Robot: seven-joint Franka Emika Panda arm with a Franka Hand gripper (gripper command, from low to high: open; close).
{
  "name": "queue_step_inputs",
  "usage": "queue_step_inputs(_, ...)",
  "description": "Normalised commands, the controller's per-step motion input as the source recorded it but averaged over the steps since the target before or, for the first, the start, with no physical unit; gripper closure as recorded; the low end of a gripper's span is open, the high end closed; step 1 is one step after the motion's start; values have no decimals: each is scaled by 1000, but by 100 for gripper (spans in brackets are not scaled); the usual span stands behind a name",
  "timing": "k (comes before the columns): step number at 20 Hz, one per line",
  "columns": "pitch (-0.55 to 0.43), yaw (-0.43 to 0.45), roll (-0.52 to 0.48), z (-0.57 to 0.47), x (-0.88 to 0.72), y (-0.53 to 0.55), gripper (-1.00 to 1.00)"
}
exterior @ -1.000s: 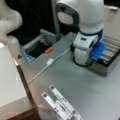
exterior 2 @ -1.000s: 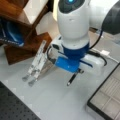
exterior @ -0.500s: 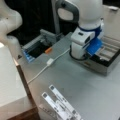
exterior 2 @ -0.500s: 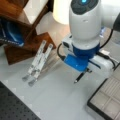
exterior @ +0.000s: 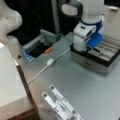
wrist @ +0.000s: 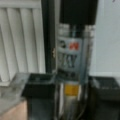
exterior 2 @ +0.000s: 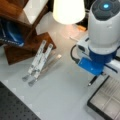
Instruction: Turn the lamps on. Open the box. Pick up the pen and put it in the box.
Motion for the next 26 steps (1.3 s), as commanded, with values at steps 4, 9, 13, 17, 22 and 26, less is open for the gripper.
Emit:
queue_step_inputs(4,-150,-83,7,-111,-339,220,100)
queue_step_inputs(9,-162,-86,23,-130,-246,233,100)
queue_step_inputs(13,-166,-95,27,-174,-178,326,100)
queue_step_inputs(17,-138,-96,6,-181,-111,304,100)
queue_step_inputs(22,-105,-59,-17,-189,-27,195,100)
queue_step_inputs(26,-94,-51,-45,-174,34,96,100)
